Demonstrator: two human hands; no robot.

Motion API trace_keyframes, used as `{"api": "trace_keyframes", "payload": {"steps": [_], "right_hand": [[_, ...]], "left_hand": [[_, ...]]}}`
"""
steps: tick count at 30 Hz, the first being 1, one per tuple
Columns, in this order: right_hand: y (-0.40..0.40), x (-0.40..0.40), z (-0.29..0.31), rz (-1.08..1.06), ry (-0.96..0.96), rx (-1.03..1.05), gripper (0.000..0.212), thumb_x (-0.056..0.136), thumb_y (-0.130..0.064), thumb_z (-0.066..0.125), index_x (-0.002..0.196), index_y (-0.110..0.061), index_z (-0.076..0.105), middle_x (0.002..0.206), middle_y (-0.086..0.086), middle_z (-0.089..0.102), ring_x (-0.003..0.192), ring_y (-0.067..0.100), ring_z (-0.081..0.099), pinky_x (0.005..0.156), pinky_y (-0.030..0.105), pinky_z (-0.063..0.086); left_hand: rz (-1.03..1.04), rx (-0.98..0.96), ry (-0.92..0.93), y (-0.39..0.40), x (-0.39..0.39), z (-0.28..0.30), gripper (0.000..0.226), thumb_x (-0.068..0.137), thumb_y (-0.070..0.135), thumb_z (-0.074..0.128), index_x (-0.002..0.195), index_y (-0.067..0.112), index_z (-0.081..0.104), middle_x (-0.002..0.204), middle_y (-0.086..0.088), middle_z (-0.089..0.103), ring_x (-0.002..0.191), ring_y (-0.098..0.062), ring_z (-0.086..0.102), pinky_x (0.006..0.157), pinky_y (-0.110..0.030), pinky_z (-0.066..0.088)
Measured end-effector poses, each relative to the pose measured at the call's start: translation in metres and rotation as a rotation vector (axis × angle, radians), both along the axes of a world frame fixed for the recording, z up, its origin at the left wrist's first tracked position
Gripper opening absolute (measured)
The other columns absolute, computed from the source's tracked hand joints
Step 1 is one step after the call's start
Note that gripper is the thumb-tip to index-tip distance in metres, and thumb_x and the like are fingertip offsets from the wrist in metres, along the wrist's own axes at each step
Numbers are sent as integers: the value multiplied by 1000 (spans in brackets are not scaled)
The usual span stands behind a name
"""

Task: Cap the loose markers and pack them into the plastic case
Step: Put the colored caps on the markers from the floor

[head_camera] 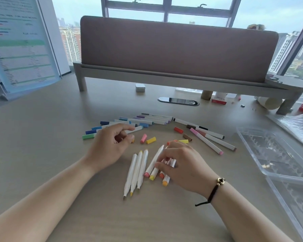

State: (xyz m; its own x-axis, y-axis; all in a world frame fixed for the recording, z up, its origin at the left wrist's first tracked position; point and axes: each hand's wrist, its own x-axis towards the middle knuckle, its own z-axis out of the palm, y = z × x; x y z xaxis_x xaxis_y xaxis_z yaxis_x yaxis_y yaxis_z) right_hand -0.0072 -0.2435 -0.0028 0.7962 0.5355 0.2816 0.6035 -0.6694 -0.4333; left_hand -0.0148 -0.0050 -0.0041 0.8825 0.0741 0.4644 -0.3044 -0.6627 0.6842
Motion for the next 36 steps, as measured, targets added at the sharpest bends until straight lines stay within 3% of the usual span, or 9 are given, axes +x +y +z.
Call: {"api": "trace_keyframes", "payload": {"steps": [5, 9, 13, 18, 23, 27, 31, 36], "right_hand": [[6, -3, 1, 15, -15, -31, 16, 89, -45, 66, 82, -31, 69, 83, -18, 54, 87, 5, 50, 81, 31, 47], [5, -6, 6, -27, 4, -72, 19, 88, -47, 65, 80, -31, 67, 75, -14, 59, 79, 4, 51, 72, 26, 46], [9, -9, 9, -111, 75, -90, 20, 87, -47, 64, 82, -28, 67, 72, -13, 60, 70, 0, 51, 60, 22, 36], [17, -11, 9, -220, 96, -109, 16, 86, -41, 63, 78, -27, 59, 72, -10, 61, 77, 7, 55, 66, 24, 32], [18, -10, 10, -270, 170, -59, 10, 75, -28, 63, 79, -24, 55, 72, -4, 65, 72, 16, 59, 58, 26, 36], [8, -3, 20, -301, 338, 317, 13, 76, -18, 70, 78, -18, 57, 61, -5, 63, 47, 3, 51, 47, 18, 40], [-16, 14, 34, -351, 430, 871, 10, 84, -1, 68, 85, -7, 60, 67, 1, 70, 60, 14, 69, 54, 23, 52], [-50, 40, 23, -521, 480, 1201, 10, 85, -5, 70, 94, -6, 66, 85, 16, 75, 69, 20, 68, 65, 32, 49]], "left_hand": [[40, -17, -17, 1, 1, 0, 24, 92, 14, 67, 114, 18, 72, 70, 12, 61, 62, -1, 54, 60, -8, 42], [51, -17, -17, 0, 2, 1, 23, 92, 14, 67, 114, 17, 72, 67, 15, 58, 61, -1, 53, 59, -9, 41], [40, 3, -13, -1, 1, 0, 24, 92, 14, 67, 115, 16, 71, 71, 11, 62, 64, -1, 55, 61, -7, 42], [29, 14, -8, 0, 1, -1, 24, 92, 14, 68, 115, 20, 71, 75, 6, 67, 68, -5, 57, 63, -9, 45], [30, 26, -10, 1, 2, -3, 22, 91, 15, 69, 111, 24, 71, 76, 3, 69, 70, -10, 58, 63, -9, 44], [28, 30, 1, 0, 3, -4, 22, 91, 14, 69, 109, 27, 70, 75, 5, 67, 70, -6, 57, 62, -9, 43], [28, 41, 21, -2, 5, -7, 22, 91, 19, 69, 108, 33, 69, 76, 5, 66, 72, -8, 57, 62, -14, 44], [-60, 160, 75, -28, 18, 11, 18, 91, 27, 70, 108, 31, 71, 81, 14, 67, 73, -2, 58, 62, -9, 42]]}}
